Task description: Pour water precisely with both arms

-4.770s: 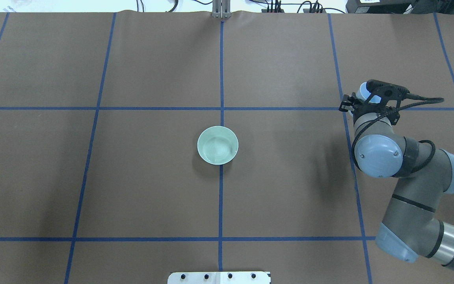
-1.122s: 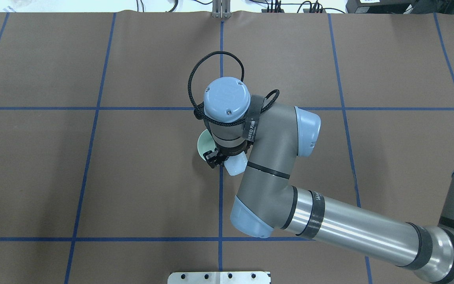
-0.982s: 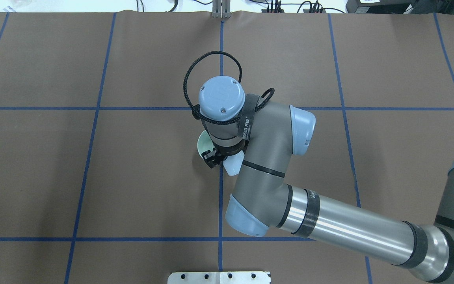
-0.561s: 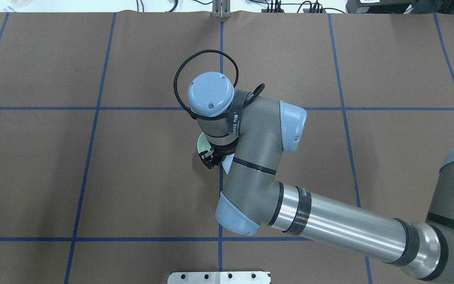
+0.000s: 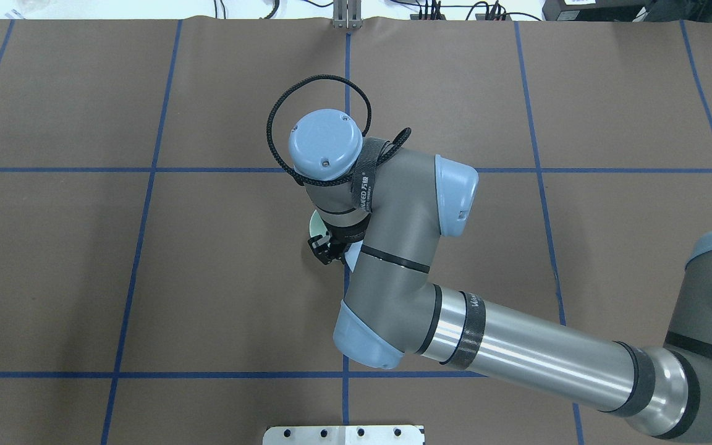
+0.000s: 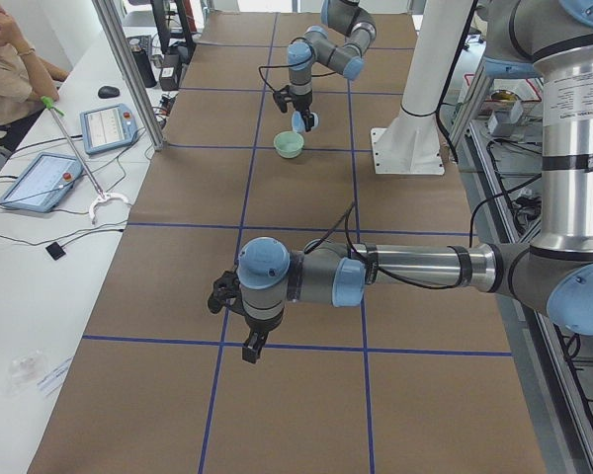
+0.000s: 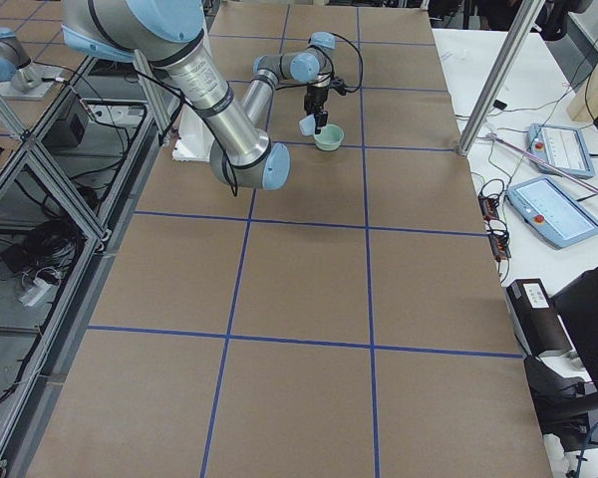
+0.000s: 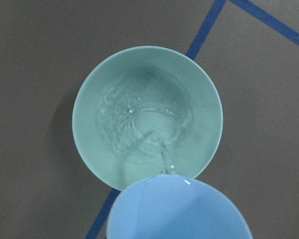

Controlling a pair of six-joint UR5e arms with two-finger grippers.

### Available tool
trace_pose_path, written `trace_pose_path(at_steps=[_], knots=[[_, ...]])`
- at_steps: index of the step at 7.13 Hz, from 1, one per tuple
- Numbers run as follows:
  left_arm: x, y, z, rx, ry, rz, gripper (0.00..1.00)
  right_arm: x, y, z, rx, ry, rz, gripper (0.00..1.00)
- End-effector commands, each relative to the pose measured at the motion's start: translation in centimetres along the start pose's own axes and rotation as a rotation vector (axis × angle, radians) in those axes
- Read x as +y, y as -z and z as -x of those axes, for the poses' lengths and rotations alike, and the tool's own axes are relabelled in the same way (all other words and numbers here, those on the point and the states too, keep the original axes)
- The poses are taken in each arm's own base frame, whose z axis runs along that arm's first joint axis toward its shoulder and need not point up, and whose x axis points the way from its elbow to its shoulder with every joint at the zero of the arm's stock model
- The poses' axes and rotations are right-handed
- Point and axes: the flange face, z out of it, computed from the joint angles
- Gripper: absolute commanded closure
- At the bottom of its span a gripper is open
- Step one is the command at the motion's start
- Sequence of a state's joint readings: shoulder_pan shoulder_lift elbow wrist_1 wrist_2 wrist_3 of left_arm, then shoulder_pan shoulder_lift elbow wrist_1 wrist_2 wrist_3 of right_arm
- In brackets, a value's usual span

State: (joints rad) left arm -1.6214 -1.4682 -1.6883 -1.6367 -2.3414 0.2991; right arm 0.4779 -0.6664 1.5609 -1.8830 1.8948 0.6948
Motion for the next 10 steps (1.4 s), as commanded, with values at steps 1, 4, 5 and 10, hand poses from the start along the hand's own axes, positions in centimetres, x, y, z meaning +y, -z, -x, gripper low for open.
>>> trace_pose_path(at_steps=[1, 4, 5, 10], knots=[[0.4, -0.2, 0.1, 0.002, 0.005, 0.005, 0.0, -0.8, 1.1, -0.3, -0.079, -0.003, -0.112, 1.0], [0.3, -0.3, 0.0, 0.003, 0.003, 0.007, 0.0, 1.4, 4.5, -5.2, -0.24, -0.08, -0.369, 1.0], [0.3, -0.3, 0.0, 0.003, 0.003, 0.007, 0.0, 2.0, 5.9, -6.4, -0.236, -0.105, -0.451, 1.0], [0.3, -0.4, 0.0, 0.004, 0.003, 0.009, 0.0, 4.5, 2.7, -16.4, -0.107, -0.48, -0.907, 1.0]])
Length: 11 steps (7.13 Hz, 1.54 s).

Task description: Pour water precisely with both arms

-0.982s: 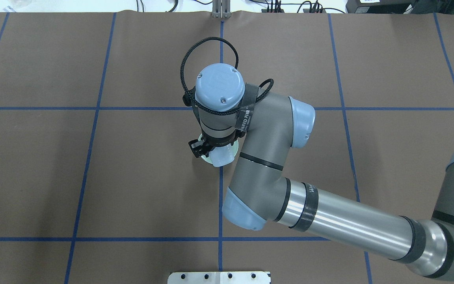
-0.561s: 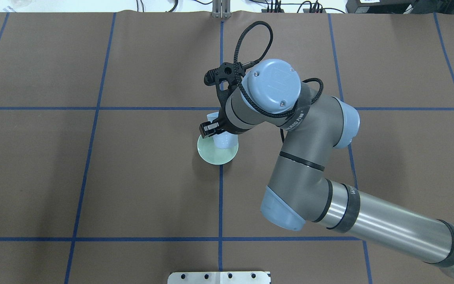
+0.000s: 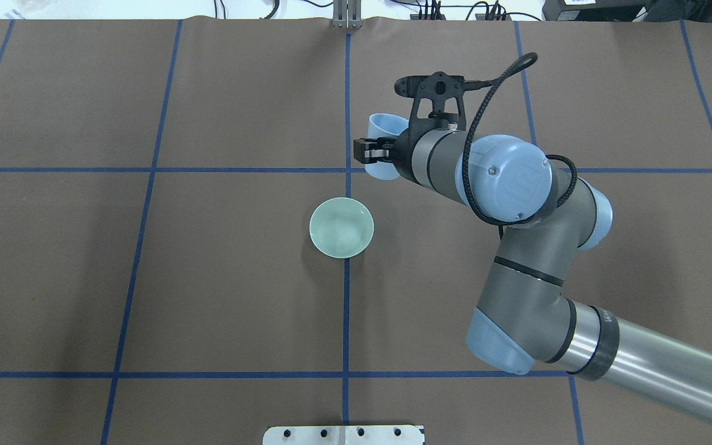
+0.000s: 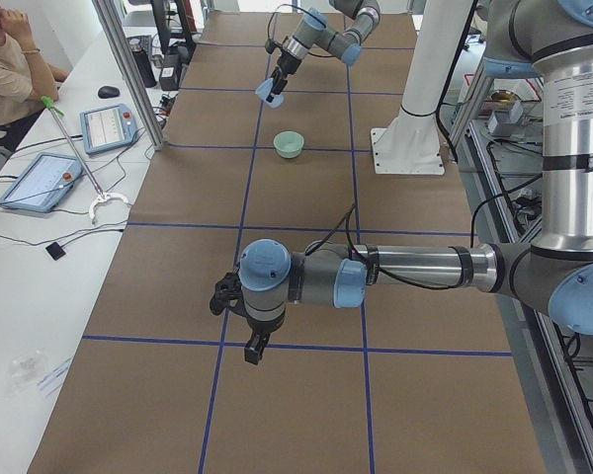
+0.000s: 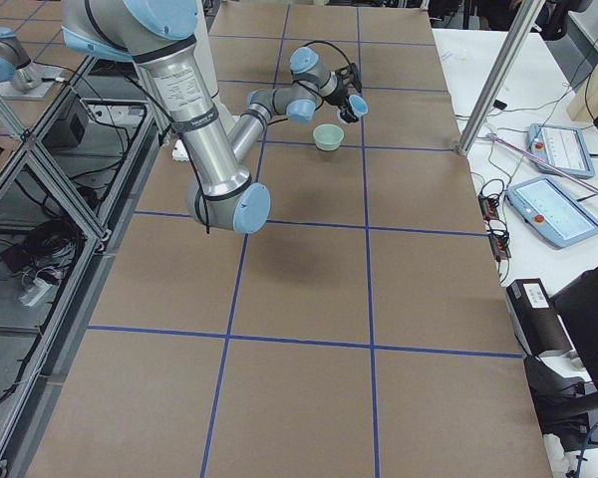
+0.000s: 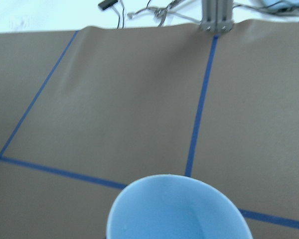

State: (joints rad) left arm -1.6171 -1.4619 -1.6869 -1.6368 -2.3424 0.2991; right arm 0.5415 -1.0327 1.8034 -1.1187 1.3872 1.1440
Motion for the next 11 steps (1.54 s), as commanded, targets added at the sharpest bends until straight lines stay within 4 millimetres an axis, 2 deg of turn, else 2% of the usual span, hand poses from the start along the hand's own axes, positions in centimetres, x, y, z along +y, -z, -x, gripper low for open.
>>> trace_pose_path(at_steps=[1, 2, 3, 4, 5, 6, 7, 8, 9, 10, 11], knots=[[0.0, 0.0, 0.0, 0.0, -0.001, 0.0, 0.0, 0.7, 0.5, -7.3, 0.151, -0.046, -0.172, 1.0], [0.0, 0.0, 0.0, 0.001, -0.001, -0.001, 0.0, 1.9, 0.6, -11.4, 0.226, -0.051, -0.201, 1.0], [0.0, 0.0, 0.0, 0.001, -0.001, -0.001, 0.0, 2.4, 1.1, -14.4, 0.291, -0.056, -0.273, 1.0], [0.0, 0.0, 0.0, 0.001, -0.001, -0.001, 0.0, 3.6, 1.4, -18.3, 0.356, -0.085, -0.335, 1.0], [0.0, -0.1, 0.0, 0.002, -0.001, 0.001, 0.0, 5.7, 2.3, -23.0, 0.375, -0.08, -0.384, 1.0], [-0.1, 0.0, -0.1, 0.002, -0.003, -0.001, 0.0, 8.2, 3.2, -29.0, 0.38, -0.075, -0.412, 1.0], [-0.1, 0.0, -0.1, 0.002, -0.002, 0.0, 0.0, 10.3, 3.0, -34.0, 0.394, -0.063, -0.433, 1.0], [-0.1, 0.0, -0.1, 0.002, -0.003, -0.001, 0.0, 12.3, 1.4, -38.0, 0.453, -0.019, -0.455, 1.0], [-0.1, 0.0, -0.1, 0.003, -0.003, -0.001, 0.0, 14.7, 0.1, -40.7, 0.516, 0.043, -0.472, 1.0], [-0.1, 0.0, -0.1, 0.003, -0.004, -0.002, 0.0, 16.3, -0.5, -41.8, 0.542, 0.081, -0.479, 1.0], [-0.1, 0.0, -0.1, 0.003, -0.004, -0.002, 0.0, 17.7, -0.8, -42.7, 0.541, 0.096, -0.487, 0.93]])
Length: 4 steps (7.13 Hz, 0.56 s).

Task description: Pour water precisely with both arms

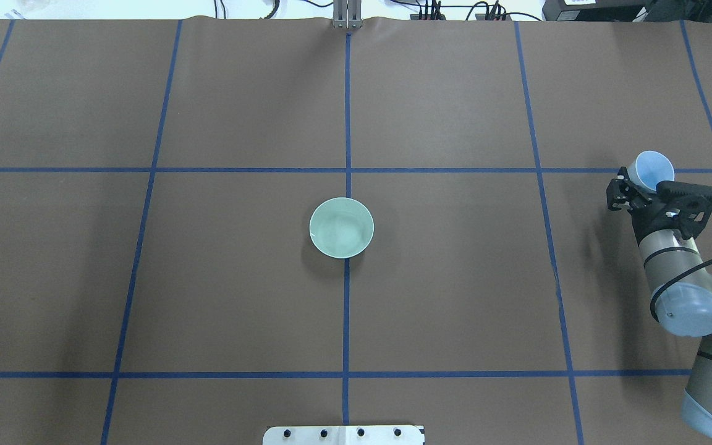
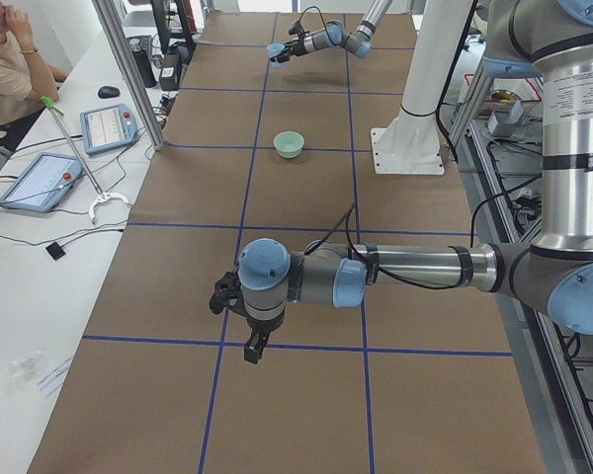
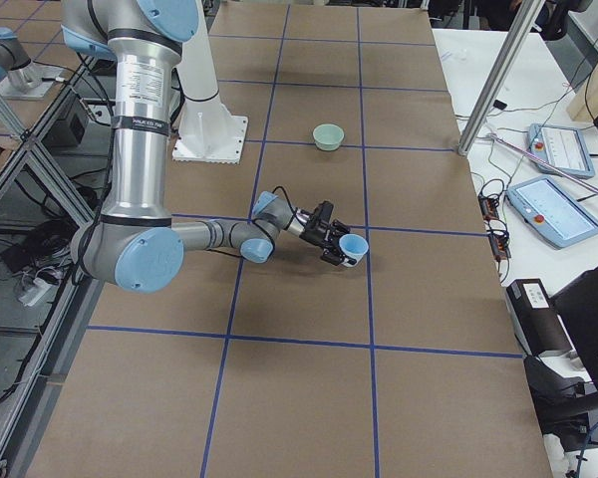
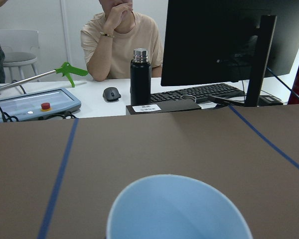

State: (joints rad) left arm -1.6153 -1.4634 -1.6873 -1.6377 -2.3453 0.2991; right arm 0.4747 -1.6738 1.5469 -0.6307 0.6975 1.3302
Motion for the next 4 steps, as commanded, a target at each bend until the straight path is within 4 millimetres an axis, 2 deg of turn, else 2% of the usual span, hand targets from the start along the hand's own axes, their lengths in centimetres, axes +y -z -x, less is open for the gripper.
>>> trace_pose_path(at_steps=[1, 2, 3, 4], knots=[[0.0, 0.0, 0.0, 0.0, 0.001, 0.001, 0.0, 3.49, -0.61, -2.06, 0.007, 0.033, -0.032, 0.6], [0.0, 0.0, 0.0, 0.0, 0.001, 0.001, 0.0, 3.81, -0.4, -1.92, -0.003, 0.03, -0.036, 0.27], [-0.01, 0.01, -0.01, 0.0, 0.0, -0.001, 0.0, 3.77, -0.4, -1.83, -0.003, 0.028, -0.039, 0.01], [0.0, 0.0, 0.0, 0.0, 0.001, 0.001, 0.0, 3.73, -0.4, -1.63, -0.005, 0.034, -0.039, 0.0]])
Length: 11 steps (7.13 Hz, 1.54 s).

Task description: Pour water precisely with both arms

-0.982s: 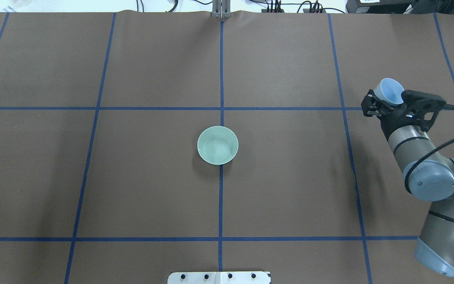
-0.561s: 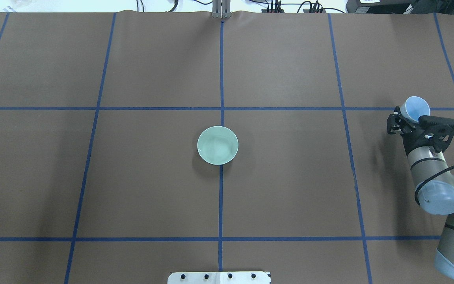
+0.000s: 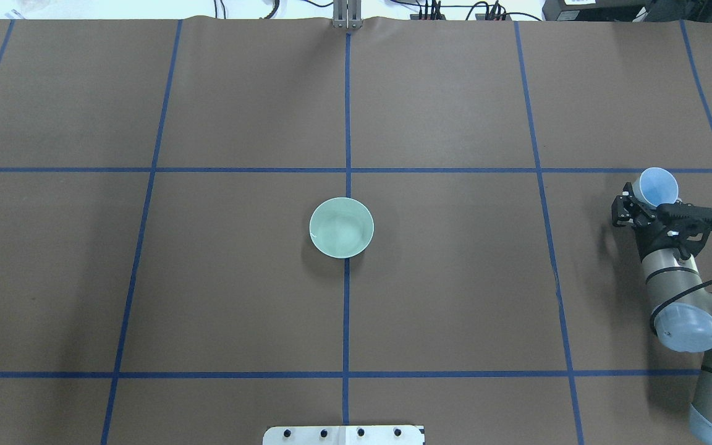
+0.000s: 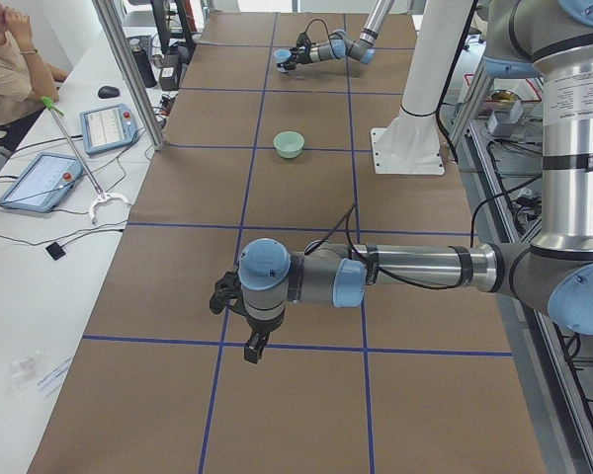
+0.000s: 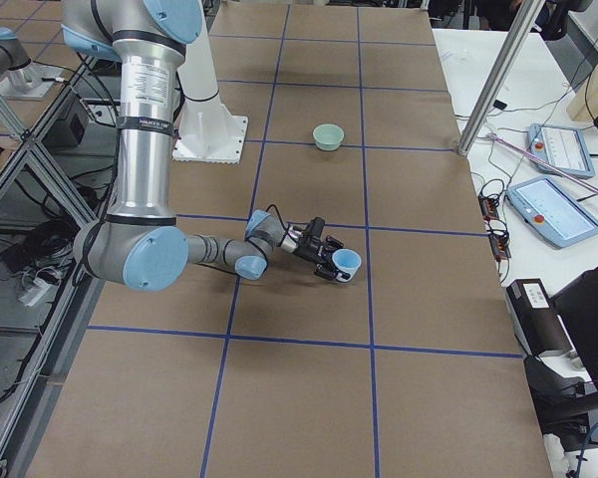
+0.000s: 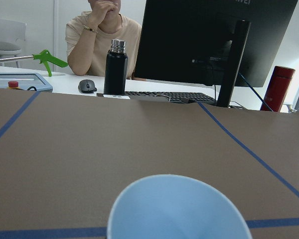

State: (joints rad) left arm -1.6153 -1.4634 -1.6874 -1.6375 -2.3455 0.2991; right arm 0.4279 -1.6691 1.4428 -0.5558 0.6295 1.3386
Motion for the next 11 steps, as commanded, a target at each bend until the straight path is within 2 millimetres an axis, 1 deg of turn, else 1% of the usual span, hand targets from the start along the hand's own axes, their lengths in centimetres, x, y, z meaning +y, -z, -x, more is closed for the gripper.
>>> trace_pose_path(at_steps=[1, 2, 3, 4, 5, 6, 7, 8, 9, 11], knots=[[0.0, 0.0, 0.0, 0.0, 0.001, 0.001, 0.0, -0.8, 0.3, 0.7, -0.015, -0.018, -0.009, 0.0], [0.0, 0.0, 0.0, 0.0, 0.001, 0.001, 0.0, -1.9, 0.9, 0.6, -0.059, -0.071, -0.023, 0.0], [0.0, 0.0, 0.0, 0.0, 0.001, 0.001, 0.0, -3.3, 1.0, -1.5, -0.088, -0.056, -0.053, 0.0], [0.0, 0.0, 0.0, 0.0, 0.001, 0.001, 0.0, -4.8, 1.3, -4.3, -0.121, -0.06, -0.083, 0.0], [0.0, -0.1, 0.1, 0.0, 0.002, 0.002, 0.0, -5.7, 1.0, -4.8, -0.115, -0.066, -0.099, 0.0], [0.0, -0.1, 0.1, 0.0, 0.002, 0.002, 0.0, -6.7, 0.2, -5.0, -0.114, -0.067, -0.088, 0.0], [0.1, -0.1, 0.1, 0.001, 0.003, 0.003, 0.0, -8.5, -1.3, -5.5, -0.124, -0.066, -0.042, 0.0], [0.1, -0.1, 0.1, 0.001, 0.004, 0.004, 0.0, -10.8, -3.3, -6.2, -0.166, -0.056, 0.051, 0.0], [0.1, -0.1, 0.0, 0.001, 0.003, 0.003, 0.0, -12.8, -4.8, -8.2, -0.209, -0.017, 0.147, 0.0], [0.0, 0.1, -0.1, 0.0, 0.0, -0.001, 0.0, -17.0, -7.2, -13.0, -0.267, 0.035, 0.369, 0.0]])
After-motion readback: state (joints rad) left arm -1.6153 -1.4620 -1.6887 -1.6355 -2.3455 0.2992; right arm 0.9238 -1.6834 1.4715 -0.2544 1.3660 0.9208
